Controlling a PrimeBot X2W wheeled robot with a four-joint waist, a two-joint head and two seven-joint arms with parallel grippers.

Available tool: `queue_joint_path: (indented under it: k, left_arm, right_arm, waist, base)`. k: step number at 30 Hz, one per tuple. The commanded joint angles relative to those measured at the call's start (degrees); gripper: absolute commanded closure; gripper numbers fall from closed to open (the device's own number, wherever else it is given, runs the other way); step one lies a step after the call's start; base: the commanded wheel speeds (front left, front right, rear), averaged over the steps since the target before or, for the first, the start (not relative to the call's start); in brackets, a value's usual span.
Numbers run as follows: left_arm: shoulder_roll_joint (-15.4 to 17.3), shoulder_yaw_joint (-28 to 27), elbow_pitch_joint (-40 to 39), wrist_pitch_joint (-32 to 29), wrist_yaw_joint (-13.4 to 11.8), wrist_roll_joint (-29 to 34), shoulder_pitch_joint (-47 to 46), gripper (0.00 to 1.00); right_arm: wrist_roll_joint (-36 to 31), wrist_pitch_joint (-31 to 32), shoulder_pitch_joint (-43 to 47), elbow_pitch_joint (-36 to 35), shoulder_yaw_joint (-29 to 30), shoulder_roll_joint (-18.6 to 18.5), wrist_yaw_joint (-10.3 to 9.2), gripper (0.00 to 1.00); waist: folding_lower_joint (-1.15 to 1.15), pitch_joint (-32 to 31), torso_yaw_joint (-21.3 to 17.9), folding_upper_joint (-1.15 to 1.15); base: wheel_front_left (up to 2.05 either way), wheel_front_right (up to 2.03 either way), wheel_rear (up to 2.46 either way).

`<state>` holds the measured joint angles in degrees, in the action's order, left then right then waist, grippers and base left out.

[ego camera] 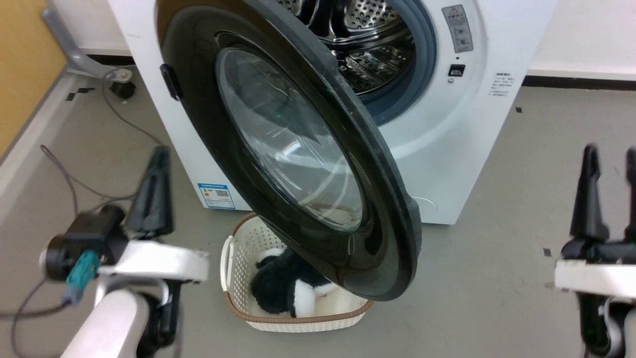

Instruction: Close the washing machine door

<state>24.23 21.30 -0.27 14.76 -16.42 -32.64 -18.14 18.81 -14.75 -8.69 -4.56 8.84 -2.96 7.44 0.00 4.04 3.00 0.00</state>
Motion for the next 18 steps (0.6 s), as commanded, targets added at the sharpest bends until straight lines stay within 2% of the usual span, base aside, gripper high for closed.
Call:
queue_joint_path:
  k: [1, 2, 3, 7, 14, 15, 16, 17, 18]
  left_arm:
    - [0.02, -2.17, -1.09, 0.22, -2.92, 4.74, 3.27, 0.67]
    - [0.02, -2.17, -1.09, 0.22, -2.92, 4.74, 3.27, 0.67]
    - [0.22, -2.88, -1.36, 0.22, -4.26, 6.93, 4.38, 0.00]
    - [0.45, -4.81, -2.14, 0.23, -7.66, 13.10, 8.63, 0.00]
    - [-3.58, -9.13, -1.75, 0.23, -7.26, 14.60, 14.46, 0.00]
    - [-3.75, -9.58, -1.25, 0.23, -6.95, 15.50, 14.74, 0.00]
    - [-4.55, -10.22, -0.99, 0.23, -6.68, 15.76, 15.00, 0.00]
    - [-5.47, -10.90, -0.77, 0.23, -6.24, 15.73, 15.32, 0.00]
    - [-6.23, -11.56, -0.69, 0.23, -5.77, 15.93, 15.65, 0.00]
  right_arm:
    - [-0.14, -0.25, -2.21, -1.82, -0.25, 0.08, 0.05, 0.00]
    - [-0.14, -0.25, -2.21, -1.82, -0.25, 0.08, 0.05, 0.00]
    - [-0.15, -0.25, -2.91, -2.51, -0.68, 0.08, 0.05, 0.00]
    - [0.69, -0.25, -5.69, -5.72, -3.83, 0.08, 0.05, 0.00]
    - [0.02, -0.25, -9.30, -10.39, -13.54, 0.06, 0.05, 0.00]
    - [-0.16, -0.25, -9.71, -10.90, -15.32, -0.23, 0.05, 0.31]
    - [0.01, -0.25, -9.99, -11.18, -17.26, -0.78, 0.05, 0.78]
    - [0.30, -0.25, -10.29, -11.38, -19.39, -1.64, 0.05, 1.00]
    - [0.25, -0.25, -10.58, -11.75, -21.33, -2.59, 0.05, 1.00]
  waist:
    - [0.00, -0.31, 0.78, 0.00]
    - [0.00, -0.31, 0.78, 0.00]
    - [0.00, -0.44, 1.05, 0.00]
    - [0.00, -0.59, 2.06, 0.00]
    - [0.00, -0.41, 3.79, 0.00]
    - [0.00, -0.35, 3.98, 0.00]
    - [0.00, -0.32, 4.21, 0.00]
    - [0.00, -0.28, 4.43, 0.00]
    - [0.00, -0.25, 4.58, 0.00]
  base:
    - [0.00, 0.00, 0.00]
    - [0.00, 0.00, 0.00]
    - [0.00, 0.00, 0.00]
    - [0.00, 0.00, 0.00]
    - [0.00, 0.00, 0.00]
    - [0.00, 0.00, 0.00]
    - [0.00, 0.00, 0.00]
    - [0.00, 0.00, 0.00]
    - [0.00, 0.00, 0.00]
